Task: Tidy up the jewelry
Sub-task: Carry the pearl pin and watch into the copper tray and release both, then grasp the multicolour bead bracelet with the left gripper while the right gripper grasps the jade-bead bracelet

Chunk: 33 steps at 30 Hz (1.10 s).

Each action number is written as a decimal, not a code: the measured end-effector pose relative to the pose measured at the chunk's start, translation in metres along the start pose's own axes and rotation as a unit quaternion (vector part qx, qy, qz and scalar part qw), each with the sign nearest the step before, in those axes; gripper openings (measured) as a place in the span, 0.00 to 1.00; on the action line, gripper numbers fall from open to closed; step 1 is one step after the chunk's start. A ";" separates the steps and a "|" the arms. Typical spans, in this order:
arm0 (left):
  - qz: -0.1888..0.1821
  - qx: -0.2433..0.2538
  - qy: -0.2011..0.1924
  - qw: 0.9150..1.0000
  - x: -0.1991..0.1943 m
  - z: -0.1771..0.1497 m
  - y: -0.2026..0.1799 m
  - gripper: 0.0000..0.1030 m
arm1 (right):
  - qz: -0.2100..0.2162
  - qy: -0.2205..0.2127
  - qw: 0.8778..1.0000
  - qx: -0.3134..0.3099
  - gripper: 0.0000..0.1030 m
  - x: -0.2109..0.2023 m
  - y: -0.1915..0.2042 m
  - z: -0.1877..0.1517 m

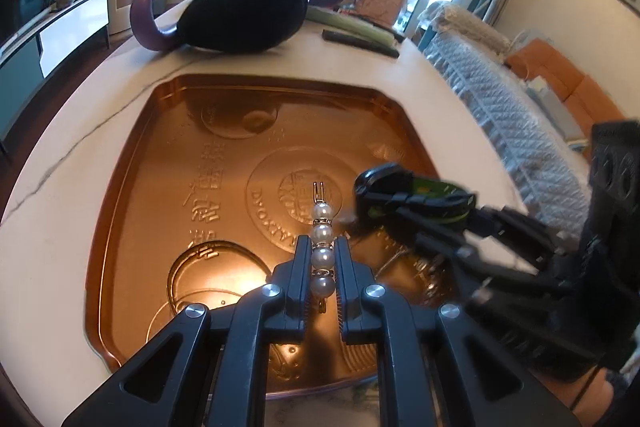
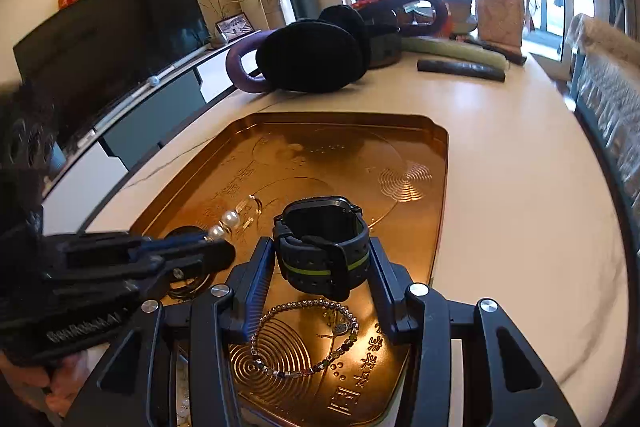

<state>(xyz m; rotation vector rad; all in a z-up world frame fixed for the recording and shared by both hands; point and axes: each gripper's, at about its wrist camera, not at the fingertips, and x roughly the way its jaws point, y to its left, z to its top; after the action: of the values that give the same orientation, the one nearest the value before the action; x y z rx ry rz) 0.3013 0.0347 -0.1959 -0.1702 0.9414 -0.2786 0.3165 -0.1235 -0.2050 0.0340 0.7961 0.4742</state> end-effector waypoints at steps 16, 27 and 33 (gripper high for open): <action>-0.001 0.009 0.006 1.000 -0.043 -0.029 -0.008 0.56 | -0.025 0.016 0.999 0.018 0.66 -0.016 0.000 -0.016; 0.052 0.040 -0.007 0.998 -0.081 -0.085 -0.011 0.57 | -0.042 -0.005 0.999 0.012 0.69 -0.061 0.016 -0.031; 0.080 0.068 -0.002 0.994 -0.089 -0.098 -0.011 0.56 | -0.067 0.018 0.997 0.046 0.69 -0.094 0.020 -0.045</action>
<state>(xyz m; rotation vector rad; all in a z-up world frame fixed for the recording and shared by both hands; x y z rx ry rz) 0.1701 0.0497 -0.1806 0.0295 0.9231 -0.1932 0.2211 -0.1522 -0.1690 0.0566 0.8487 0.3119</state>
